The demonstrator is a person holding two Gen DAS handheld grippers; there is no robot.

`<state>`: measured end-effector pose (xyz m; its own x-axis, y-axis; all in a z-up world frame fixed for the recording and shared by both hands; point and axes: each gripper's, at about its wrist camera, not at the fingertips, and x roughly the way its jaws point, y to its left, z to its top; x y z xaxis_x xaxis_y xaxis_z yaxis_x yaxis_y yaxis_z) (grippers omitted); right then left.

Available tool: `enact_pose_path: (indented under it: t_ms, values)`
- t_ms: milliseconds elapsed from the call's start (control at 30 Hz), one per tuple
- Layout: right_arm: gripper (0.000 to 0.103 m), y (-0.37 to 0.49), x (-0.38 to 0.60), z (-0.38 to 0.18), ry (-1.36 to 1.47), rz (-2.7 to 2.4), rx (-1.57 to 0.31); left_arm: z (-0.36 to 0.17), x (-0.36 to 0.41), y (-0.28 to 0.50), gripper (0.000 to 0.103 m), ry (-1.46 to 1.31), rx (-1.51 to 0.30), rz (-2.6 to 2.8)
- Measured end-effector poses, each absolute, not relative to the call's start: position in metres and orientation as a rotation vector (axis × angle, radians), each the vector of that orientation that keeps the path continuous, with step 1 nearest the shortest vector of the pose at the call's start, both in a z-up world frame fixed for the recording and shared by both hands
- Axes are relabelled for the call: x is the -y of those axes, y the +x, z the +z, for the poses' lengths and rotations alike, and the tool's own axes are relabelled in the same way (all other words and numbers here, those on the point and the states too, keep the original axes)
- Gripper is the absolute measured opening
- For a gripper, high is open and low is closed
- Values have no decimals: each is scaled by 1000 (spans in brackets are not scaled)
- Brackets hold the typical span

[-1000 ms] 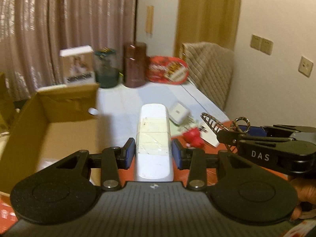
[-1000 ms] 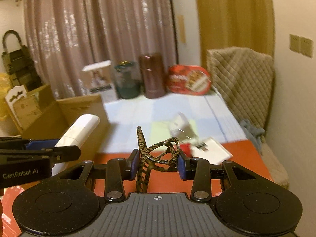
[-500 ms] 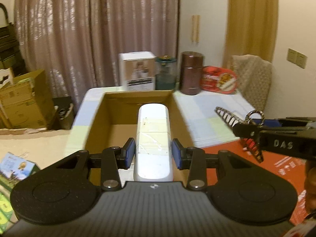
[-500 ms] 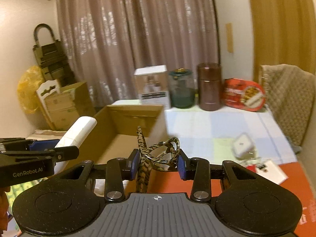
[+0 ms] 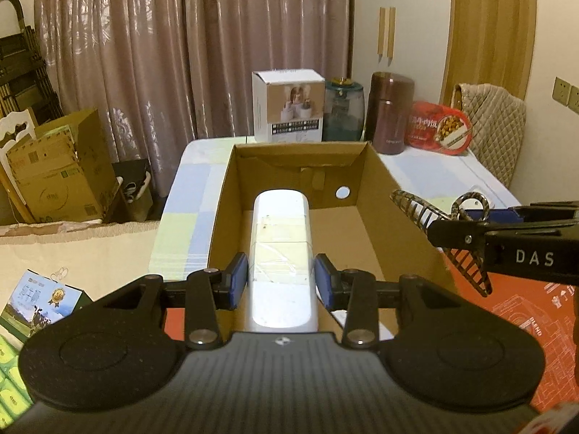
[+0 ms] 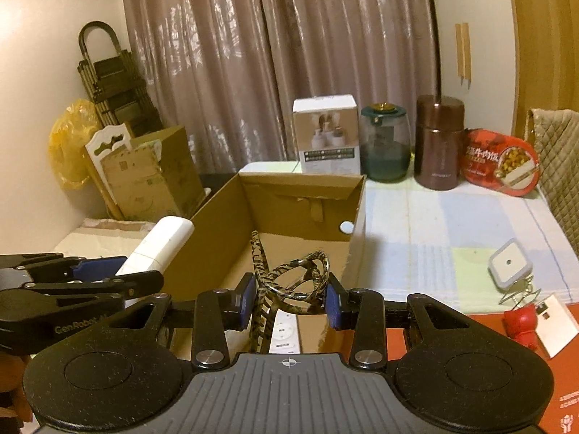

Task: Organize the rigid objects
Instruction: 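Carry both items over the box and open the left tool to drop the stick, then lower the leopard-print strap into the box and open the right tool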

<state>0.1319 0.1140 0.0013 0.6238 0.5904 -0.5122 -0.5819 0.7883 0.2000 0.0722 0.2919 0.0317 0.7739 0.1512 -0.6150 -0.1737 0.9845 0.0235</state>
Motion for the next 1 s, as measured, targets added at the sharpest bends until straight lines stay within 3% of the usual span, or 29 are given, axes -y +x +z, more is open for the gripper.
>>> enact_pose_path:
  t_ms: [1000]
  values:
    - [36, 148, -133, -25, -14, 674, -654, -7, -311, 97, 32, -6, -753, 170]
